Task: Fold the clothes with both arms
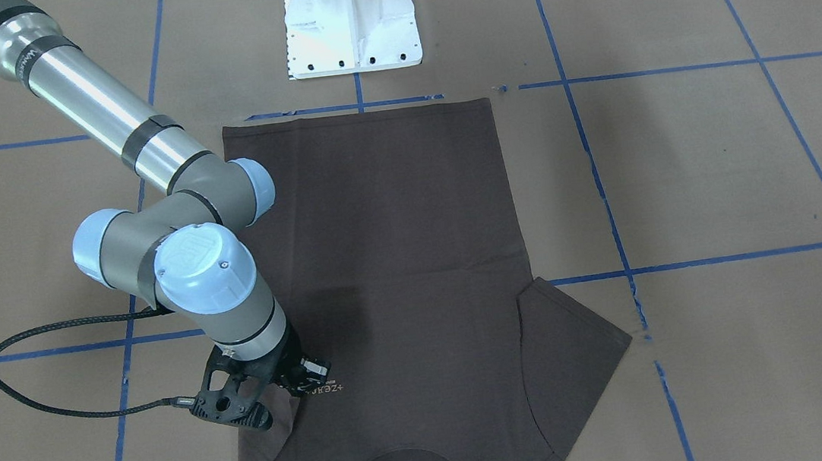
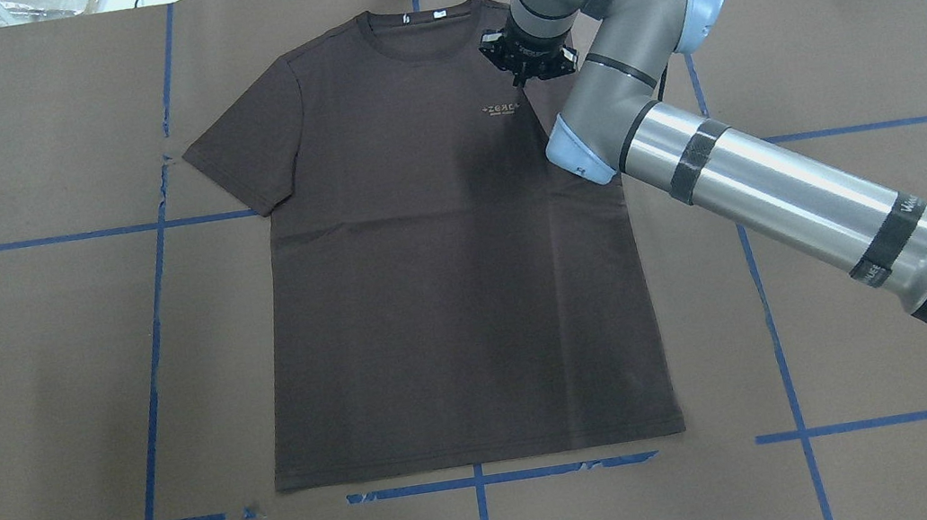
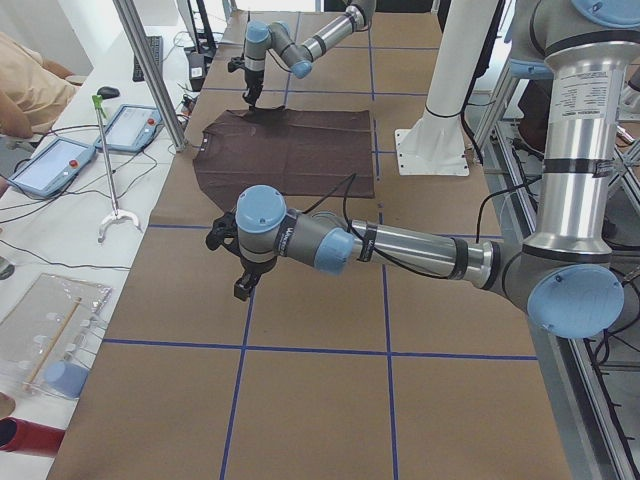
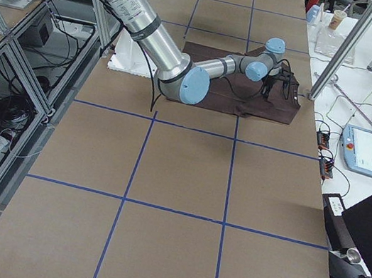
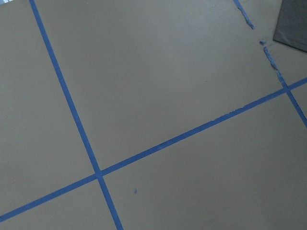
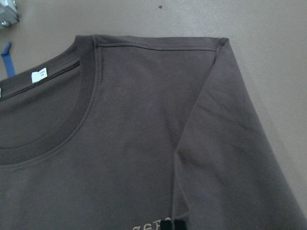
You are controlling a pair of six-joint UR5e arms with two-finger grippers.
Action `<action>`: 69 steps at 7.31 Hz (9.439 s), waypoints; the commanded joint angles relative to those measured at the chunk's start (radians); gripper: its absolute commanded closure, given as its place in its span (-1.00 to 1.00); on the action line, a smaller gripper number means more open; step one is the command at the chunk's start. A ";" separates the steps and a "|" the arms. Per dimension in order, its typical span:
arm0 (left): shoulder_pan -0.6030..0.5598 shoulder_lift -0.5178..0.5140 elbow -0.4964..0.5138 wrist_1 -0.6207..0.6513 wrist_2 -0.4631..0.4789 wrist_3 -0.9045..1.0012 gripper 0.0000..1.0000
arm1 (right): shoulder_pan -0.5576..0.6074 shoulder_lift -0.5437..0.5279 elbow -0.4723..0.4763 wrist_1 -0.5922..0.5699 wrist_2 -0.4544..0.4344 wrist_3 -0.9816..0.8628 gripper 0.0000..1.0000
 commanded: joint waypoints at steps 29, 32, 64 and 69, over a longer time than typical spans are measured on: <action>0.606 -0.649 0.703 -0.487 0.427 -1.045 -0.07 | 0.114 -0.620 0.768 0.005 0.253 -0.008 -1.00; 0.606 -0.649 0.711 -0.487 0.427 -1.045 -0.07 | 0.114 -0.616 0.770 0.005 0.250 -0.006 -1.00; 0.609 -0.701 0.708 -0.475 0.412 -1.092 1.00 | 0.114 -0.619 0.777 0.005 0.260 0.006 -1.00; 0.731 -0.842 0.686 -0.424 0.407 -1.339 1.00 | 0.114 -0.613 0.780 0.004 0.264 0.006 -1.00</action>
